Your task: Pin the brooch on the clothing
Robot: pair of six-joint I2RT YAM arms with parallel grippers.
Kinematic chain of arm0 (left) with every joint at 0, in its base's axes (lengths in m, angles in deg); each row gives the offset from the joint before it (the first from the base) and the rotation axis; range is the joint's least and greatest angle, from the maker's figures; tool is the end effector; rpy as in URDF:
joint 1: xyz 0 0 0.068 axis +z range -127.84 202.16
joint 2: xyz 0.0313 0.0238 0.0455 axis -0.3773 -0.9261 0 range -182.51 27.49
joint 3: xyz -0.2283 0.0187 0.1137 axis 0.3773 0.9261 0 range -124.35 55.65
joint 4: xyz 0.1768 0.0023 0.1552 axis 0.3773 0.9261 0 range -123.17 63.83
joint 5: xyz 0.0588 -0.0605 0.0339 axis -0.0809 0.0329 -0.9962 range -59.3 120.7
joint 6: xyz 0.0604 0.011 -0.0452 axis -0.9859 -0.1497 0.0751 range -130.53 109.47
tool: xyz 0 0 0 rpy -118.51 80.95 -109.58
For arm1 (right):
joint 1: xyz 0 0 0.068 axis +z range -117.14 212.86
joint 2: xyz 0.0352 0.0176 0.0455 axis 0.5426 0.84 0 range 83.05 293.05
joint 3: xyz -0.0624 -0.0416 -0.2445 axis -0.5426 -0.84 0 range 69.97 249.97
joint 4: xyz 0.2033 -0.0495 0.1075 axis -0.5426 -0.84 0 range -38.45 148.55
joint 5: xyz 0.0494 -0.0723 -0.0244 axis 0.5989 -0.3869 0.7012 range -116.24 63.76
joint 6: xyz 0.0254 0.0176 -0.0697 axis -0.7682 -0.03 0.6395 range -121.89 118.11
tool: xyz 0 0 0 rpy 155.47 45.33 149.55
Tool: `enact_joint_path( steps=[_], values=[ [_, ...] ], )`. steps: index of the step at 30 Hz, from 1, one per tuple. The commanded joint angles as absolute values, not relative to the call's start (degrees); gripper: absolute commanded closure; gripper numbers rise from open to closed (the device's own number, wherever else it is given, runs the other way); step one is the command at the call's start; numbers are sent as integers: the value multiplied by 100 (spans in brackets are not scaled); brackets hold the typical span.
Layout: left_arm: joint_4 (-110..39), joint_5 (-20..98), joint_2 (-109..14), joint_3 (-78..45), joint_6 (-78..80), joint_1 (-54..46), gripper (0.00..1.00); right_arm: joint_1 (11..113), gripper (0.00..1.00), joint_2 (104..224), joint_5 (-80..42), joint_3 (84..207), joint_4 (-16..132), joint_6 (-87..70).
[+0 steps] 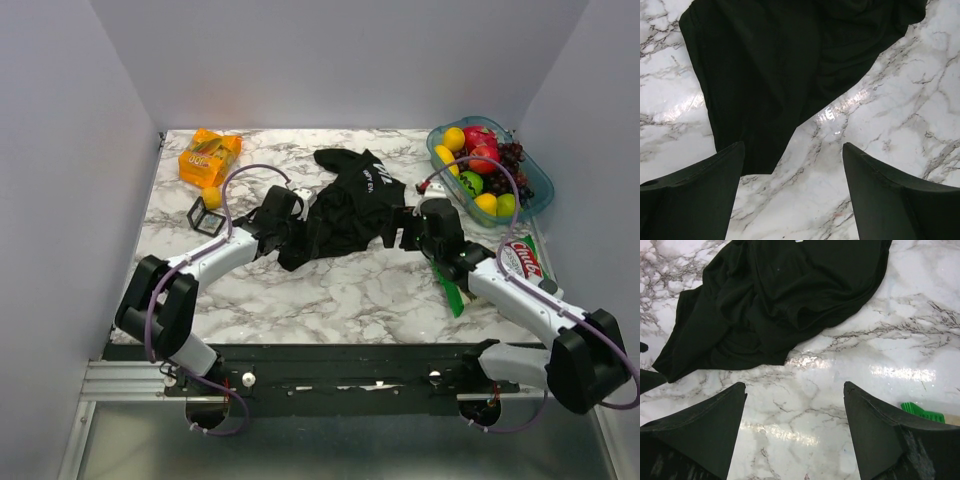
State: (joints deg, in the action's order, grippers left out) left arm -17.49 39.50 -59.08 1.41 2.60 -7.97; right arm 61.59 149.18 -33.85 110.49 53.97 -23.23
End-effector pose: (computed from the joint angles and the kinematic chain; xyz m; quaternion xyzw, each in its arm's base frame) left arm 0.2656 -0.1656 0.1916 0.1648 0.9166 -0.1983 0.3057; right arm 0.2332 0.1179 0.2297 -0.0227 0.8653 0.1583 0.4750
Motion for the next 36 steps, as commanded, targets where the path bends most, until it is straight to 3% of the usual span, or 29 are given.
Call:
enact_joint_path(
  steps=[1, 4, 5, 10, 14, 17, 23, 31, 36],
  values=[
    [-1630, 4343, -6338, -183, 327, -842, 17, 6231, 15, 15432, -3344, 11584, 5653, -2193],
    [-1542, 4371, -6541, -236, 379, -842, 34, 6327, 18, 15898, -3344, 11954, 5644, -2035],
    [-1550, 4371, -6559, -236, 397, -842, 44, 6353, 18, 16038, -3362, 12041, 5618, -1974],
    [-1489, 4318, -6585, -280, 354, -842, 62, 6582, 21, 16873, -3572, 12534, 5460, -1833],
    [-1366, 4134, -6533, -333, 327, -842, 86, 6723, 21, 17357, -4100, 12876, 5346, -1719],
    [-1366, 4037, -6410, -324, 292, -842, 93, 6723, 21, 17751, -4573, 13201, 5022, -1902],
    [-1331, 3835, -6199, -333, 248, -842, 100, 6714, 22, 18069, -4953, 13352, 4844, -2227],
    [-1287, 3914, -6207, -368, 283, -842, 100, 6688, 24, 18350, -4803, 13589, 4765, -2544],
    [-1295, 3940, -6199, -368, 283, -842, 100, 6609, 31, 18500, -4689, 13695, 4739, -2623]
  ],
)
